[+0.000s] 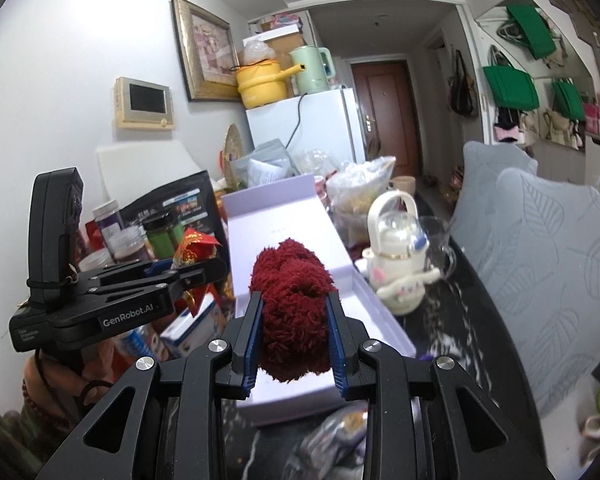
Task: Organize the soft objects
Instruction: 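Carry both items into the lavender box and open both tools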
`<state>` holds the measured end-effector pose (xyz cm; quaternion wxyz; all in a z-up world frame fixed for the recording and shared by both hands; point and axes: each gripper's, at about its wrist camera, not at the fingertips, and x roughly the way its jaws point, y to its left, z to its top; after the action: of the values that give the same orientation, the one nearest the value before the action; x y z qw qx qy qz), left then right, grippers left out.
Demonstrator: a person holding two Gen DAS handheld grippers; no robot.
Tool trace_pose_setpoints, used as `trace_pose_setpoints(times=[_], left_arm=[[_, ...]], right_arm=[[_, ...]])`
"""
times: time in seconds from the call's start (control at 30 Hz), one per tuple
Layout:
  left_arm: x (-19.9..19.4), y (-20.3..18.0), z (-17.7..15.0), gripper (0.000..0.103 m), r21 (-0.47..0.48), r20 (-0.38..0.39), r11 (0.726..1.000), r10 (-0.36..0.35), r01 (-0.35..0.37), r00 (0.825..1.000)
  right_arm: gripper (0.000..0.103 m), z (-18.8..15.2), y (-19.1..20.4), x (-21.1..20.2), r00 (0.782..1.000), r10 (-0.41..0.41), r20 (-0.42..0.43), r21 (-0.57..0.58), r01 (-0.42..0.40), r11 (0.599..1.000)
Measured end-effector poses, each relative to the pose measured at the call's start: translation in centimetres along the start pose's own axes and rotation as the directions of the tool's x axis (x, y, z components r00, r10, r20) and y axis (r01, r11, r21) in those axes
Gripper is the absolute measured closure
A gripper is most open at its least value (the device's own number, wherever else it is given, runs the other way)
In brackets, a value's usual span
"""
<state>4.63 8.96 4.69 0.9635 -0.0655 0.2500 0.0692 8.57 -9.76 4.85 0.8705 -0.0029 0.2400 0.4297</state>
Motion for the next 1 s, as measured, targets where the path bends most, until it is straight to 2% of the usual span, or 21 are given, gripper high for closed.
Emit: trace_pose_setpoints(times=[0.3, 0.53, 0.77, 1.0], left_arm=[[2.5, 2.0, 2.4, 0.073, -0.028, 0.038, 0.998, 0.063, -0.062, 0.997], [5.0, 3.1, 3.5, 0.073, -0.036, 0.029, 0.995, 0.092, -0.091, 0.995], [8.2, 4.0, 2.7, 0.073, -0.061, -0.027, 0.992, 0.105, -0.106, 0.994], [10.6, 4.8, 1.8, 0.073, -0.071, -0.091, 0.988, 0.131, -0.138, 0.987]], right_arm=[[0.074, 3.4, -0.8, 3.2, 1.000, -0.002, 0.020, -0.039, 0.002, 0.999], [0.074, 5.3, -1.3, 5.8, 1.000, 0.001, 0.018, -0.062, 0.001, 0.998], [0.074, 6.3, -1.9, 9.5, 1.000, 0.013, -0.012, -0.041, -0.014, 0.999], [0.074, 6.5, -2.6, 13.2, 0.997, 0.024, -0.073, -0.073, -0.029, 0.997]])
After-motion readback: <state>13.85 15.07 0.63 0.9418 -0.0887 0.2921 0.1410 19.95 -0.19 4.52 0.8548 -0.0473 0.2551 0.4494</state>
